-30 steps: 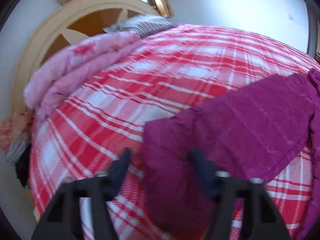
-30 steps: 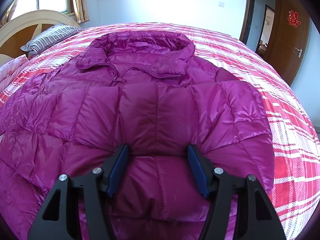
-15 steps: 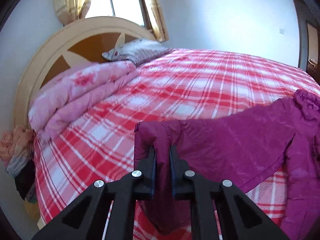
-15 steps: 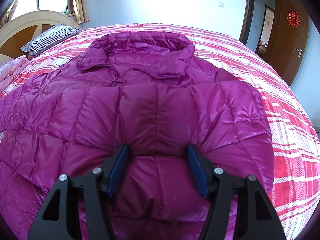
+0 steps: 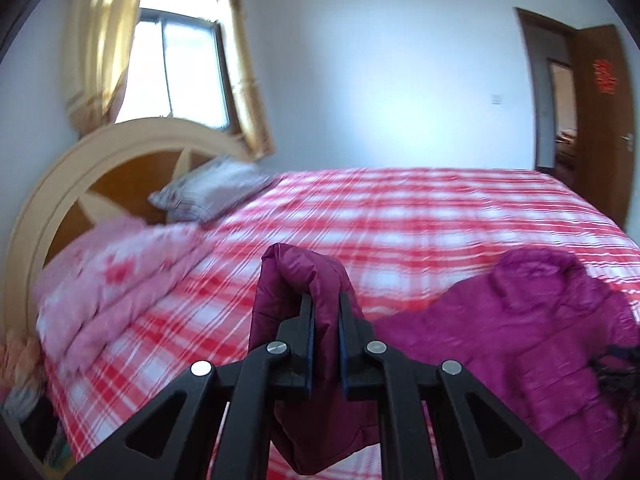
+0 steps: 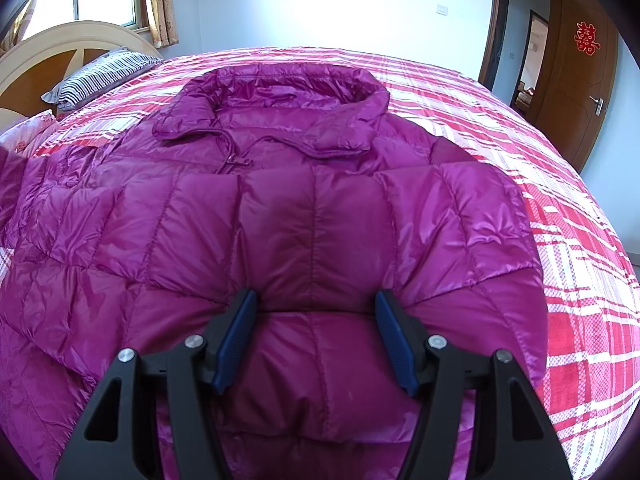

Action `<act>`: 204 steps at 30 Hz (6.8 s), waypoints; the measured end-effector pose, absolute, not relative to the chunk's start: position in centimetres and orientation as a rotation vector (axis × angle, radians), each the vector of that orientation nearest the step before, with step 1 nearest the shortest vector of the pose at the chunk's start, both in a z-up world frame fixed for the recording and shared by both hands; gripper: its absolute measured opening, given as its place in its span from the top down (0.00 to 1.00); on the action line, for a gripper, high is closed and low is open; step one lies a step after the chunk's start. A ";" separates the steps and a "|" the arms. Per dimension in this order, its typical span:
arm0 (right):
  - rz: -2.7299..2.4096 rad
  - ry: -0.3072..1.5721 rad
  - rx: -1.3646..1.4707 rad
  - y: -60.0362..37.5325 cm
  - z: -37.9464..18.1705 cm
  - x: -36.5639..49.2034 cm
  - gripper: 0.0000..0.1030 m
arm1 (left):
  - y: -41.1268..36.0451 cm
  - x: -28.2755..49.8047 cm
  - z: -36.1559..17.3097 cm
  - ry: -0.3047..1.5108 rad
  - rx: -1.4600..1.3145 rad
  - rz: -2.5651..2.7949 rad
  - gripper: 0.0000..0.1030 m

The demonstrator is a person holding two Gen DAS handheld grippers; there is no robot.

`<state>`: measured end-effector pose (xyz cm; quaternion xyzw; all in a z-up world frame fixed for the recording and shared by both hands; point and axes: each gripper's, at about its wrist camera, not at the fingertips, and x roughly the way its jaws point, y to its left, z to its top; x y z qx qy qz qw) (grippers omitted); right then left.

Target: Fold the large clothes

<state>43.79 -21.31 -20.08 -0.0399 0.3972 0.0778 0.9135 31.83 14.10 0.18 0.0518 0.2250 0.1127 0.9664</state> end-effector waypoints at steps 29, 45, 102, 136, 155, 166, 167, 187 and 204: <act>0.170 0.809 -0.065 -21.5 -19.9 43.7 0.37 | -12.2 37.5 -12.8 0.600 0.294 -0.157 0.91; 0.174 0.807 -0.056 -21.6 -19.9 43.7 0.37 | -7.2 36.3 -9.4 0.476 0.251 -0.038 0.20; 0.337 0.767 0.002 -14.6 -18.6 43.7 0.68 | -3.7 45.8 -17.2 0.821 0.173 0.037 0.20; 0.310 0.796 -0.053 -13.7 -19.1 44.3 0.67 | -2.0 46.3 -19.5 0.859 0.085 0.047 0.05; 0.308 0.796 -0.057 -13.7 -19.2 44.3 0.67 | -2.2 46.4 -19.4 0.860 0.096 0.055 0.04; 0.318 0.794 -0.036 -14.0 -19.1 44.3 0.67 | -1.2 43.0 -13.0 0.675 0.047 0.135 0.04; 0.318 0.793 -0.037 -14.0 -19.1 44.3 0.67 | -1.4 42.8 -12.3 0.649 0.050 0.138 0.04; 0.450 0.748 -0.086 -17.2 -12.9 47.0 0.30 | -3.8 46.5 -19.0 0.820 0.064 0.026 0.04; 0.494 0.972 -0.547 -17.4 -13.0 66.9 0.78 | -3.4 46.4 -19.2 0.815 0.036 0.016 0.04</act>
